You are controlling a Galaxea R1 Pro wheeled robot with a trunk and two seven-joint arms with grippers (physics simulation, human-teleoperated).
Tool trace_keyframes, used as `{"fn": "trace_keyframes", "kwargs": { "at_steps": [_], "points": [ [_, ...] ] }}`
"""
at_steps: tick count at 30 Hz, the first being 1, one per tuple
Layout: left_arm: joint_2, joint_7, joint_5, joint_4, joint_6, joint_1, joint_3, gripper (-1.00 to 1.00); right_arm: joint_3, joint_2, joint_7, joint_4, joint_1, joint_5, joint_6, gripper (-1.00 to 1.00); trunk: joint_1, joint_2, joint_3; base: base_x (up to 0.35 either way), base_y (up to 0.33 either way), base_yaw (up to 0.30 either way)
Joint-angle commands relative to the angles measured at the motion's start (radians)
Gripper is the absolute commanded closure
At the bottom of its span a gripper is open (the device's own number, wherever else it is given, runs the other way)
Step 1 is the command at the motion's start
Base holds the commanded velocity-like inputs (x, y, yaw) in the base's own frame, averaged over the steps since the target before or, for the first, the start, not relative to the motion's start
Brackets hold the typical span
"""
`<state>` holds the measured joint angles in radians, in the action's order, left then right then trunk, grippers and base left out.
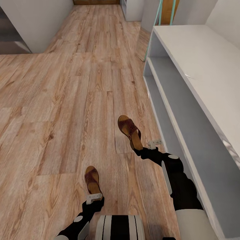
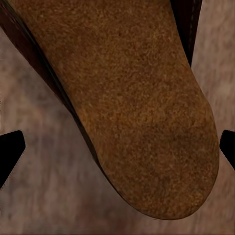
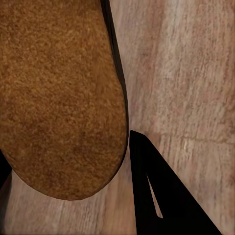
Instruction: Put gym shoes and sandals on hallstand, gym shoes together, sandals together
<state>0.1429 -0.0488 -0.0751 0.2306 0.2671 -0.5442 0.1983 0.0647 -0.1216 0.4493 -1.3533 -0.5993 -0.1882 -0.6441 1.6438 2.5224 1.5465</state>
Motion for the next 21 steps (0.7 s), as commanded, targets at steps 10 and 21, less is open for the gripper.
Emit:
{"fn": "trace_keyframes", "kwargs": {
  "at_steps": [10,21],
  "points": [
    [0.000,-0.005,-0.008,0.001,0.003,0.000,0.009,-1.00,0.003,-0.001,0.008,0.000,-0.001,-0.007,-0.005,1.00,0.000,0.000,0.001,0.010,0.000,0.000],
    [-0.001,-0.003,-0.004,0.001,0.003,0.000,0.011,1.00,0.003,-0.001,0.008,0.000,-0.001,-0.007,-0.005,1.00,0.000,0.000,0.001,0.000,0.000,0.000]
  ]
}}
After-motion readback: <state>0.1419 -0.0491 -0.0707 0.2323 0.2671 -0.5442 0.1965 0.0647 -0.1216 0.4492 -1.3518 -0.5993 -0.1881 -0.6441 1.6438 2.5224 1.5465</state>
